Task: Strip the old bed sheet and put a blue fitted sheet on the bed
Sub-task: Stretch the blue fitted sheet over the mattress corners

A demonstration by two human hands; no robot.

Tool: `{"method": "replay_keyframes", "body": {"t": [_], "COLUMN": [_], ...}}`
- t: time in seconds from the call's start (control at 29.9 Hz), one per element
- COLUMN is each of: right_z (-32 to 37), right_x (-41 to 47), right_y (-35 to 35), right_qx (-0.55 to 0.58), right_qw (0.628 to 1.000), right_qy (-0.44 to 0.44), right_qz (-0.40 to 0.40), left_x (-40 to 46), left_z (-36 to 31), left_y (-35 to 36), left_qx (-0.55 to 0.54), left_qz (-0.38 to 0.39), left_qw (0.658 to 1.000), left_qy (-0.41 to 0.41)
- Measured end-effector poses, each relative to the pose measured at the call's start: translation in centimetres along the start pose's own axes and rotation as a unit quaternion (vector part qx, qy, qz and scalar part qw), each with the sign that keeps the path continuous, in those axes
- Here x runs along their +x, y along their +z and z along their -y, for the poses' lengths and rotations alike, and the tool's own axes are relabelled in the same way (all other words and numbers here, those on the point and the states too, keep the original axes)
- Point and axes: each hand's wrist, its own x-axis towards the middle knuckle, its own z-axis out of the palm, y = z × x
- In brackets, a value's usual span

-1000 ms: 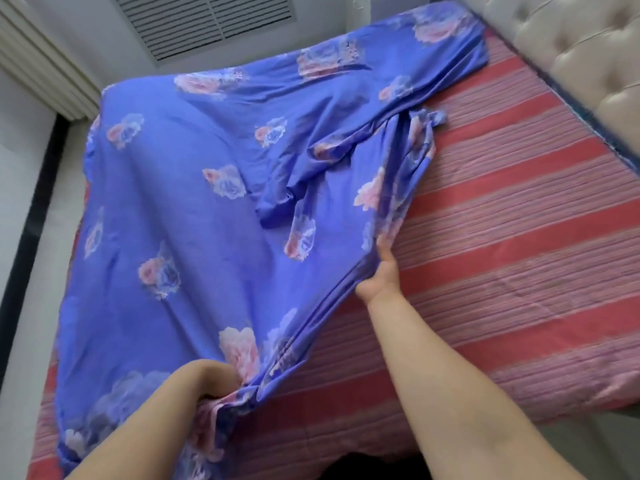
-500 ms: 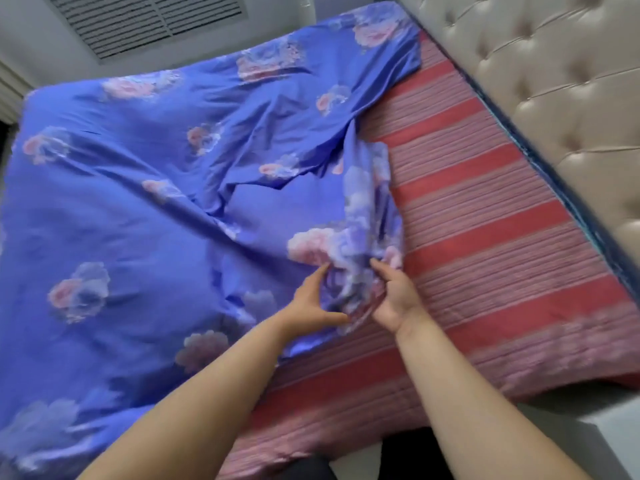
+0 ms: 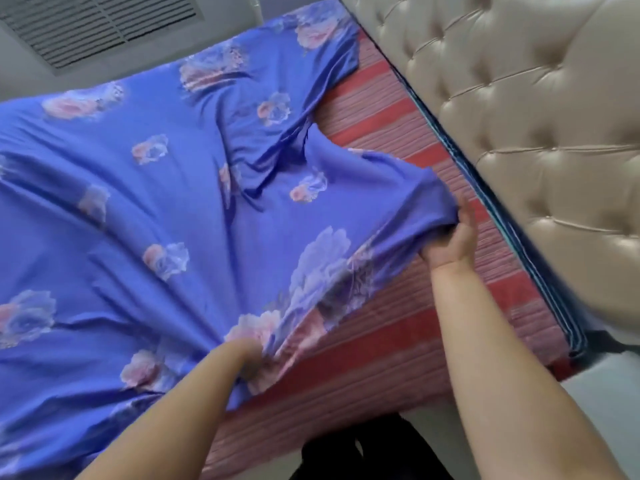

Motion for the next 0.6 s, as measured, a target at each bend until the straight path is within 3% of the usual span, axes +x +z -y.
{"method": "replay_keyframes", "body": {"t": [0.07,0.13,0.23,0.33,0.43,0.5,0.6], "right_z": [3.3,5.7,7.7,7.0,5.0,4.3,2.9], "right_x": [0.8,0.4,-1.5,-4.1,-5.2,-5.3,-5.0], "right_y": [-1.8,-4.4,-10.9,-18.2,-24.4,-28.1,-30.5], "right_qx": [-0.022,-0.060,-0.144,-0.413,-0.540,-0.636,-0.753], "right_qw": [0.999,0.997,0.979,0.874,0.757,0.669,0.513], "right_qy": [-0.021,-0.031,-0.030,-0.055,0.046,0.164,0.348], "right_qz": [0.019,-0.025,-0.141,-0.251,-0.364,-0.347,-0.219], "left_x": [0.4,-1.0,-0.6,2.0,3.9,5.9,7.3], "left_z": [-0.8,-2.6,-6.4,-10.9,-15.2,-18.5,-21.2], "left_y": [0.4,-0.2,-0.9,-2.0,-2.4,-1.7,-0.8], "left_qx": [0.046,0.079,0.154,0.192,0.255,0.225,0.122], "left_qz": [0.002,-0.016,0.080,0.168,0.191,0.137,0.013], "left_qw": [0.999,0.996,0.984,0.966,0.946,0.957,0.977], "left_qy": [-0.028,-0.030,-0.044,-0.027,0.067,0.118,0.172]}}
